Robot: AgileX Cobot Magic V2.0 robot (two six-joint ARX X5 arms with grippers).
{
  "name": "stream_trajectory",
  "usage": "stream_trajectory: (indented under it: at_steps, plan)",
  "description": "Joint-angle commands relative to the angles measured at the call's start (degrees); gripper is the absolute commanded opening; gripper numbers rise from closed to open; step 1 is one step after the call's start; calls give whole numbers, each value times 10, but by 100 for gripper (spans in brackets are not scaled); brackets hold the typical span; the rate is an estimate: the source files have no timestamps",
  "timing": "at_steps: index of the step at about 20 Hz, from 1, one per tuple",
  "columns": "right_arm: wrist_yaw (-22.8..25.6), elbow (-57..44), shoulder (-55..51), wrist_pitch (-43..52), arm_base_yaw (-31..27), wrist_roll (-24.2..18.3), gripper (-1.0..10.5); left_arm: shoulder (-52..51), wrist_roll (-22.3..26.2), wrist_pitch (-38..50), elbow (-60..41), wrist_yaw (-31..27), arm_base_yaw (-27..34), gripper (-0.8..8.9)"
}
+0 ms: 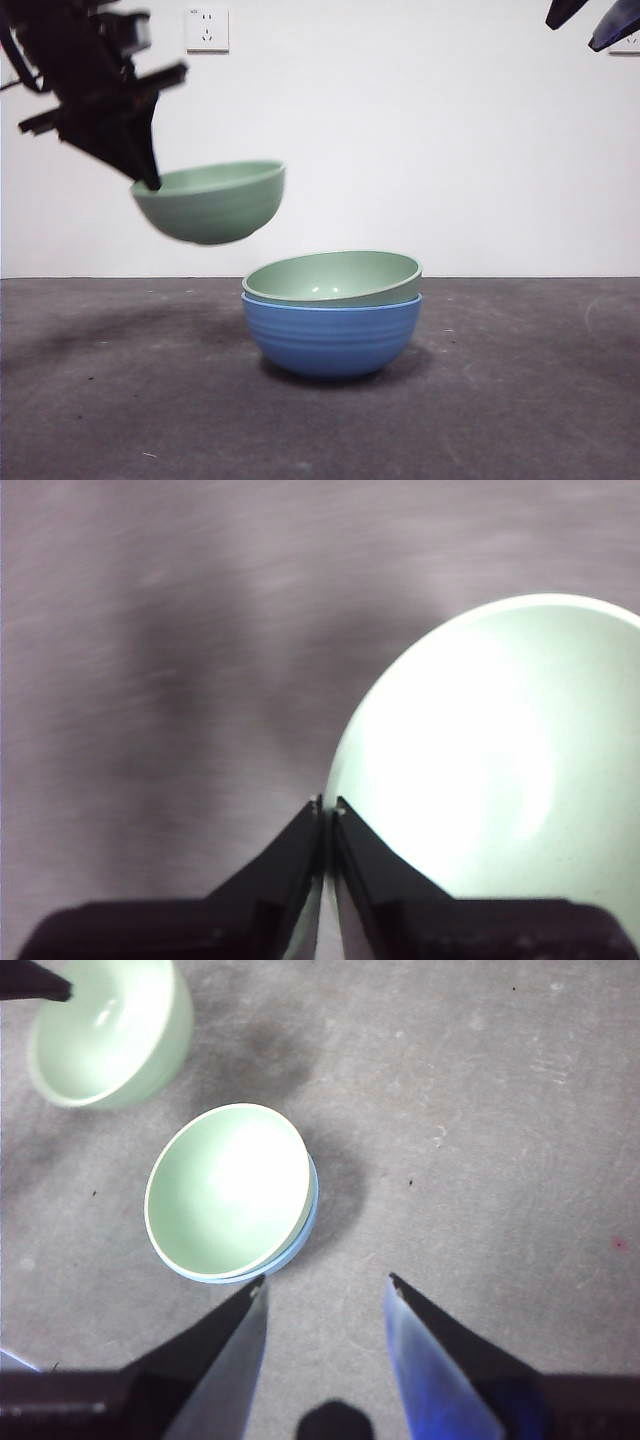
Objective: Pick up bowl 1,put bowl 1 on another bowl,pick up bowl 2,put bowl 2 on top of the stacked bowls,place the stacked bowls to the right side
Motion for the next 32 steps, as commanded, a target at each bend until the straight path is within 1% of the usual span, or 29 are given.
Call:
stream_trajectory:
  at_steps: [1, 4, 7, 9, 11, 14, 17, 19, 20, 22, 23, 24, 26, 27, 29, 30, 32]
  plan:
    - [1, 1, 0, 2, 0, 5, 195, -13, 12, -25, -2, 9, -32, -8]
    - [1, 1, 0, -1, 0, 5, 195, -13, 12, -30, -2, 3, -85, -8]
    - [1, 1, 0, -3, 0, 5, 195, 2, 10, 4, -2, -40, -139, -8]
    - [1, 1, 0, -6, 0, 6, 195, 23, 8, 29, -2, -40, -161, -8]
    - [1, 1, 0, -11, 0, 6, 195, 47, 5, 38, -2, -40, -174, -8]
    - [1, 1, 0, -23, 0, 5, 195, 79, 5, 37, -2, -49, -177, -8]
    - [1, 1, 0, -25, 0, 5, 195, 94, 6, 37, -2, -52, -178, -8]
    - [1, 1, 0, -25, 0, 5, 195, 94, 5, 42, -2, -48, -183, 12]
    - [1, 1, 0, -26, 0, 5, 195, 94, 5, 42, -2, -47, -185, 72]
    - [0, 1, 1, -29, 0, 6, 196, 94, 5, 35, -2, -47, -185, 288]
    - [0, 1, 1, -31, 0, 6, 196, 94, 5, 33, -2, -47, -185, 359]
    - [0, 1, 3, -32, 0, 6, 199, 94, 5, 29, -1, -48, -185, 379]
    - [-1, 1, 7, -33, 0, 6, 203, 92, 5, 17, 2, -48, -185, 378]
    - [-1, 1, 10, -33, 0, 6, 259, 89, 5, 9, 3, -49, -185, 378]
    - [-1, 1, 22, -30, 0, 6, 444, 76, 6, -17, 14, -51, -185, 378]
    - [-2, 1, 30, -26, 0, 6, 484, 70, 6, -32, 23, -51, -185, 378]
    - [-19, 1, 56, -10, 0, 6, 482, 54, 10, -79, 54, -51, -185, 378]
